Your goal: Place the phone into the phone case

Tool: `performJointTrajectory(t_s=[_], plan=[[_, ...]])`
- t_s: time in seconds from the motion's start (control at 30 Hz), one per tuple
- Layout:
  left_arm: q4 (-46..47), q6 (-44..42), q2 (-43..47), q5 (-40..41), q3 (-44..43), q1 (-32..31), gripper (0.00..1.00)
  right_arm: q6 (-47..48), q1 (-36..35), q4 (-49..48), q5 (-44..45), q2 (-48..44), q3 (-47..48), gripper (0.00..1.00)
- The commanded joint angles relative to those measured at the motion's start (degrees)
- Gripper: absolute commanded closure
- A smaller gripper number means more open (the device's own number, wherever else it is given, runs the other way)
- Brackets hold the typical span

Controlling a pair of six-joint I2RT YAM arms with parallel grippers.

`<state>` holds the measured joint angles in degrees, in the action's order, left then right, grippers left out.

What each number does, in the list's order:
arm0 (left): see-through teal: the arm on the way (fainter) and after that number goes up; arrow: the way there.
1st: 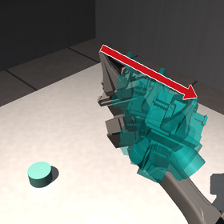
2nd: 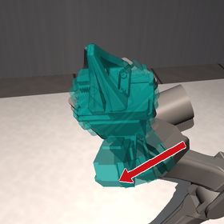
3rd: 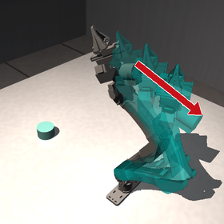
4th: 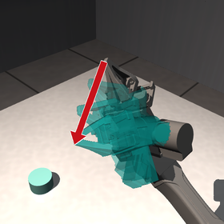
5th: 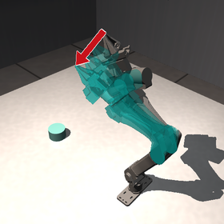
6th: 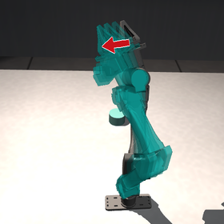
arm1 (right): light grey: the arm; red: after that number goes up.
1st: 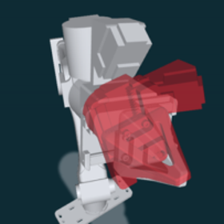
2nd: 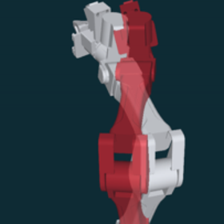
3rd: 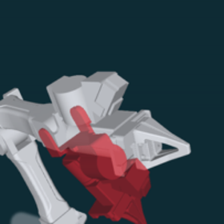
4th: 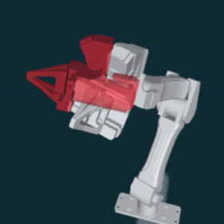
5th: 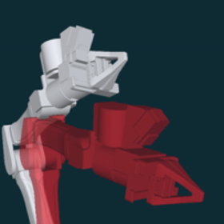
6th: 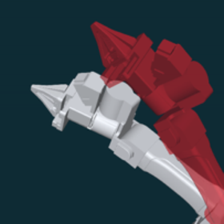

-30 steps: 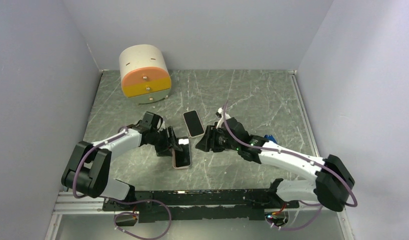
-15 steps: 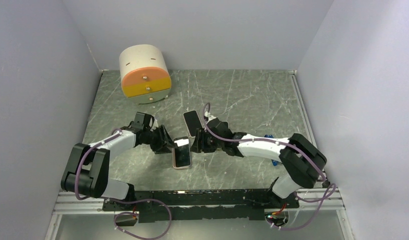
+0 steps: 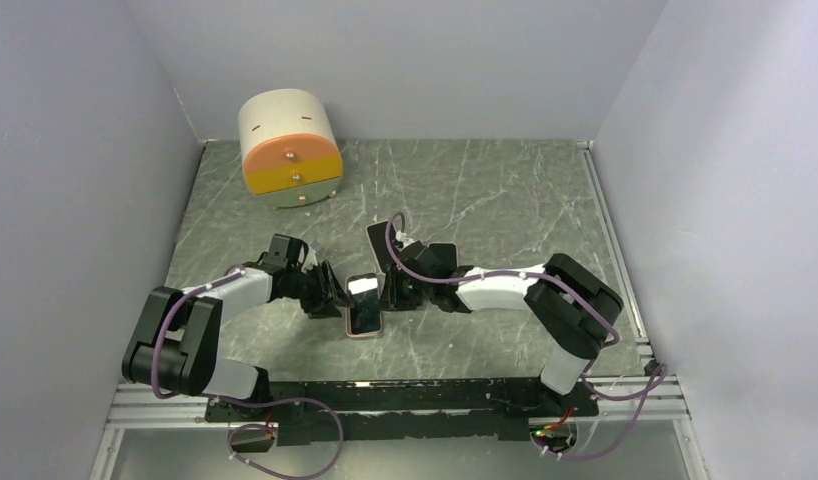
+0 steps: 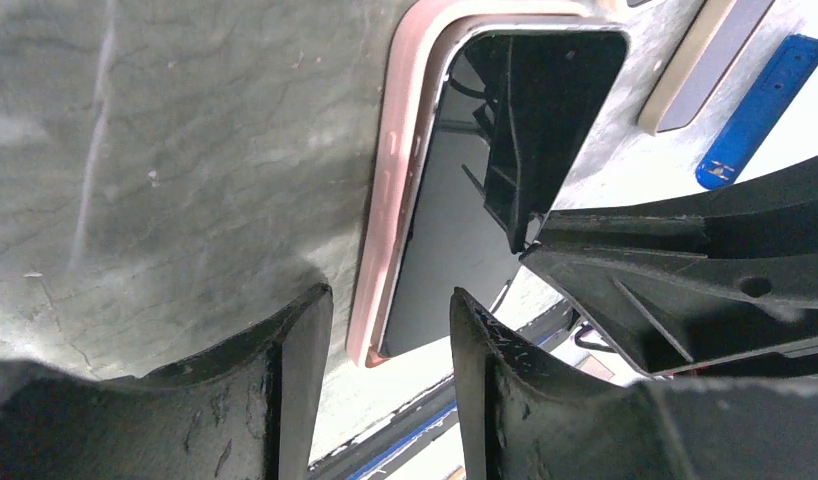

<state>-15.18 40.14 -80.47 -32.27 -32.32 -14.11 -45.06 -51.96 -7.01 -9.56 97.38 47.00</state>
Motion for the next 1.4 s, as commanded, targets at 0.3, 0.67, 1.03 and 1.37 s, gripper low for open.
performJointTrajectory(t_s=[0.3,0.67,1.03,1.37], plan=[[6.4,1.3,-0.3,-4.9,2.4,0.0,0.55,0.1,-1.3,-3.0,-1.8,2.5,4.0,0.99],[11.1,4.5,-1.8,-5.3,4.0,-2.5,0.57,-1.4,-1.7,-4.4,-2.4,4.1,4.0,0.98],[12.7,8.5,-1.2,-2.1,2.3,-10.2,0.59,-1.4,-2.1,-4.1,-0.3,4.7,2.6,1.00],[14.5,14.0,3.0,0.2,6.0,-10.7,0.60,2.1,-5.1,10.1,14.3,5.6,5.7,0.97]])
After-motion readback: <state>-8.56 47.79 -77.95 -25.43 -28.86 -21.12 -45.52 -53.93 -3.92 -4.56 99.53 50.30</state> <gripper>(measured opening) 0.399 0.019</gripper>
